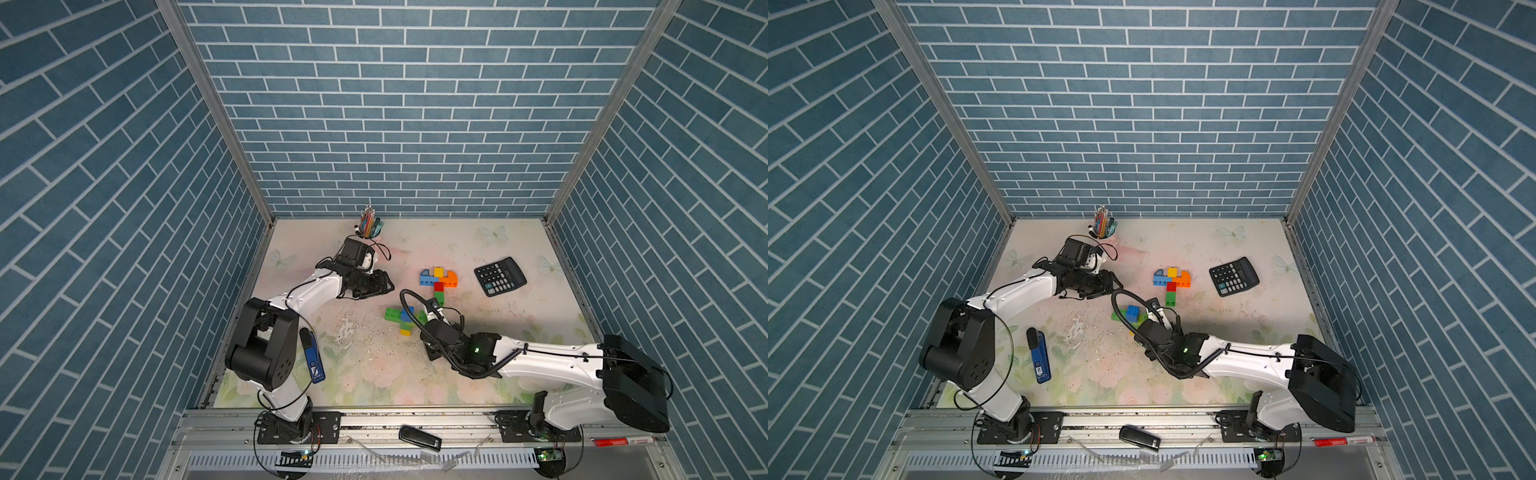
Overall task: Assemble a fork with lego
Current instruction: Adjust the lego brick at the center of the board.
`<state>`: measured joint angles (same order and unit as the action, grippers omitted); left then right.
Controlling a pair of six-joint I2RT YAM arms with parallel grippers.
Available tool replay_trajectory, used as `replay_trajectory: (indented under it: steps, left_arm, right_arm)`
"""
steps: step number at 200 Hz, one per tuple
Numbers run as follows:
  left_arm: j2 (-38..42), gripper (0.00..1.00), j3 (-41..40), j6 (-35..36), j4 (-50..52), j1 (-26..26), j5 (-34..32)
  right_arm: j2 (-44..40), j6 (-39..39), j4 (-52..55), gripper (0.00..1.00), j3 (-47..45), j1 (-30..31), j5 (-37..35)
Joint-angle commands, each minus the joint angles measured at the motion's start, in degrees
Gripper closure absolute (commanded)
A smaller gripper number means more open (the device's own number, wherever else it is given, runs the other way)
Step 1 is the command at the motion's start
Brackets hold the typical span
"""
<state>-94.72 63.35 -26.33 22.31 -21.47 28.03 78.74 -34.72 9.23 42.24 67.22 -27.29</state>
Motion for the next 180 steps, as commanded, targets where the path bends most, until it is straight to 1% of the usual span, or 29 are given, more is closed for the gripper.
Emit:
replay_trajectory:
  steps: [1,65,107,180]
  left_arm:
    - [1.9,0.4,-2.1,0.9,0.9,-0.6,-1.2]
    - [3.9,0.4,-5.5,0.6,0.3,-1.5,-1.8]
    - [6.5,0.41,-8.9,-1.0,-1.2,-2.6,-2.7]
    - [9.6,0.41,-12.2,-2.4,-1.5,-4.6,-3.7]
  right_arm:
    - [-1.7,-1.5,-3.0,1.0,-0.5,-1.5,0.6]
    - [-2.1,-0.7,-3.3,1.0,-0.7,-4.7,2.4]
    - [-1.7,0.3,-5.3,1.0,-0.3,-6.7,3.9]
    - [0.4,3.3,-6.9,1.0,2.1,-10.0,8.2]
